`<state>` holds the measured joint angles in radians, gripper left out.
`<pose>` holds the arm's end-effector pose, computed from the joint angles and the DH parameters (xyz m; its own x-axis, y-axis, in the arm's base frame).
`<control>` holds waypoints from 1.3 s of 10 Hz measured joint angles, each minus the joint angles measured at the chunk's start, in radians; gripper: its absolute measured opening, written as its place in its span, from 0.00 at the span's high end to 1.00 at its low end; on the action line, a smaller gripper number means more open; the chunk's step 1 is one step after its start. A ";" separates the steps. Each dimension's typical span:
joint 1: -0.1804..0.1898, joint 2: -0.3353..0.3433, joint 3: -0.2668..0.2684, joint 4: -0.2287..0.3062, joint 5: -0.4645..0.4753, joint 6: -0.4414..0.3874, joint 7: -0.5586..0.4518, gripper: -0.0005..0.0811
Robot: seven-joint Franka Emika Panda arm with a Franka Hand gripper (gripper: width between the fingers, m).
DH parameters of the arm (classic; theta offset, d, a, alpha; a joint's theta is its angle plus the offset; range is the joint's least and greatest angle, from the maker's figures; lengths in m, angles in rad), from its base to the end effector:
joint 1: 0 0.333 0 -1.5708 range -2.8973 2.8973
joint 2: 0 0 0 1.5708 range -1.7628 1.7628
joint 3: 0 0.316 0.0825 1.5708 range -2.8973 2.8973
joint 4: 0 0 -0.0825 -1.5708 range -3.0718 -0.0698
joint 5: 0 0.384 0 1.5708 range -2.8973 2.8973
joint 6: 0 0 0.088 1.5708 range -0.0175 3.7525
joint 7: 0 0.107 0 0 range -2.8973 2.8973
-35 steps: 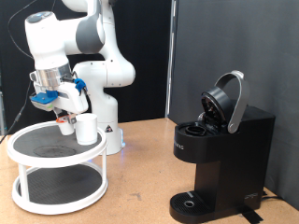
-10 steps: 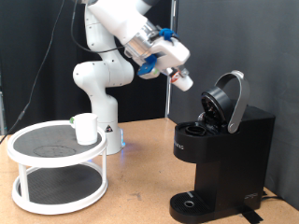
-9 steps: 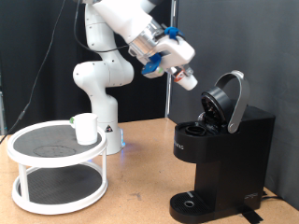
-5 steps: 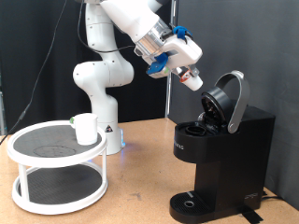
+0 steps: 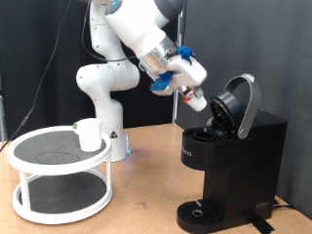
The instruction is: Make a cup of coffee with the keurig machine
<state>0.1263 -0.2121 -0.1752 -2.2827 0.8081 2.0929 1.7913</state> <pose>0.4896 0.0088 0.4556 -0.5677 -0.5481 -0.6142 -0.8038 0.5301 0.2700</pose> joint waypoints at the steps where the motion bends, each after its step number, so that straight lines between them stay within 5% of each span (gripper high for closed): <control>1: 0.001 0.015 0.006 -0.008 0.000 0.005 -0.011 0.54; 13: 0.002 0.095 0.035 -0.035 0.007 0.083 -0.061 0.54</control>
<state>0.1280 -0.1171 -0.1401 -2.3174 0.8151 2.1756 1.7302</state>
